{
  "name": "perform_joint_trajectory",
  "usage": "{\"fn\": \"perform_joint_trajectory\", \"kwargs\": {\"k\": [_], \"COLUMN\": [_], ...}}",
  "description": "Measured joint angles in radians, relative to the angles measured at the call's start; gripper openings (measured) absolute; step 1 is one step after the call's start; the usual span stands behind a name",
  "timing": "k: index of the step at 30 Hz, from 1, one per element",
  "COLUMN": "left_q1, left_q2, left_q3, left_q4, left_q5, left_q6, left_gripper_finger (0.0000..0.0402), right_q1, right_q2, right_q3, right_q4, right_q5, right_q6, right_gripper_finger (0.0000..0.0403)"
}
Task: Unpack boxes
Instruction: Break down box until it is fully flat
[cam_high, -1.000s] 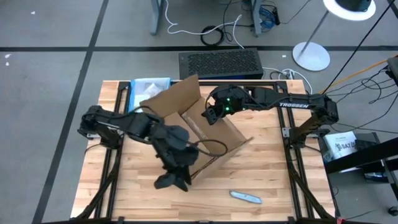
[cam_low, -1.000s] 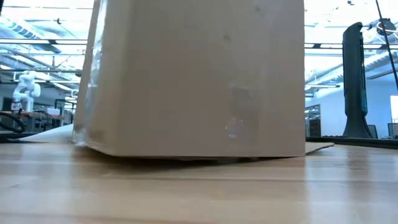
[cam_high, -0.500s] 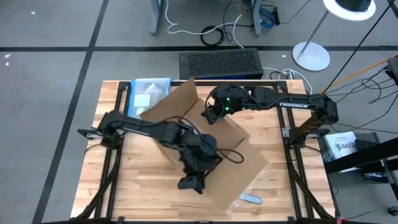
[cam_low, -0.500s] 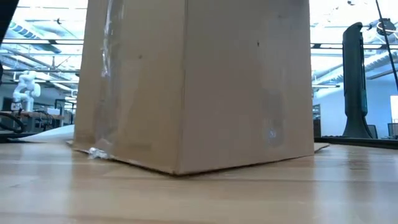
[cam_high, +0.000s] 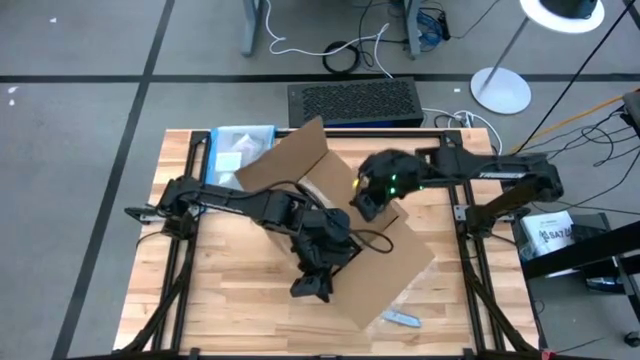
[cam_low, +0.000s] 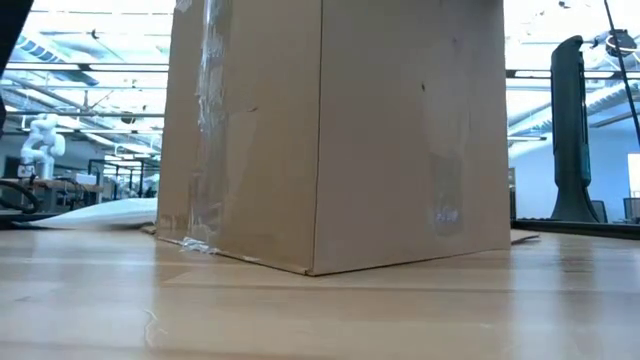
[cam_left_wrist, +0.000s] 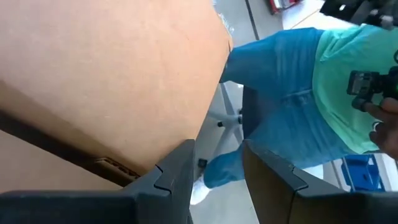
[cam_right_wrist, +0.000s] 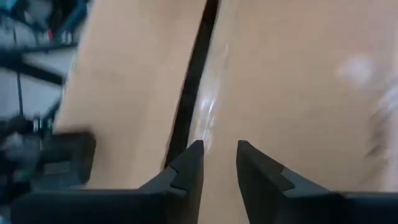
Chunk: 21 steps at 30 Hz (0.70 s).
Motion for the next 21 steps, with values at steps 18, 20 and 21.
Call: {"fn": "perform_joint_trajectory", "kwargs": {"k": [18, 20, 21], "left_q1": [-0.020, -0.020, -0.022], "left_q2": [-0.082, -0.102, -0.110], "left_q3": [0.095, 0.114, 0.119], "left_q4": [-0.031, -0.045, -0.053], "left_q5": [-0.113, -0.147, -0.165], "left_q6": [-0.035, -0.066, -0.081], "left_gripper_finger": [0.0140, 0.0140, 0.0140], "right_q1": [0.106, 0.098, 0.095], "right_q2": [0.081, 0.082, 0.082], "right_q3": [0.006, 0.008, 0.009], "right_q4": [0.049, 0.056, 0.059], "right_q5": [-0.025, -0.023, -0.020], "right_q6": [-0.024, -0.019, -0.016], "right_gripper_finger": [0.0167, 0.0170, 0.0170]}}
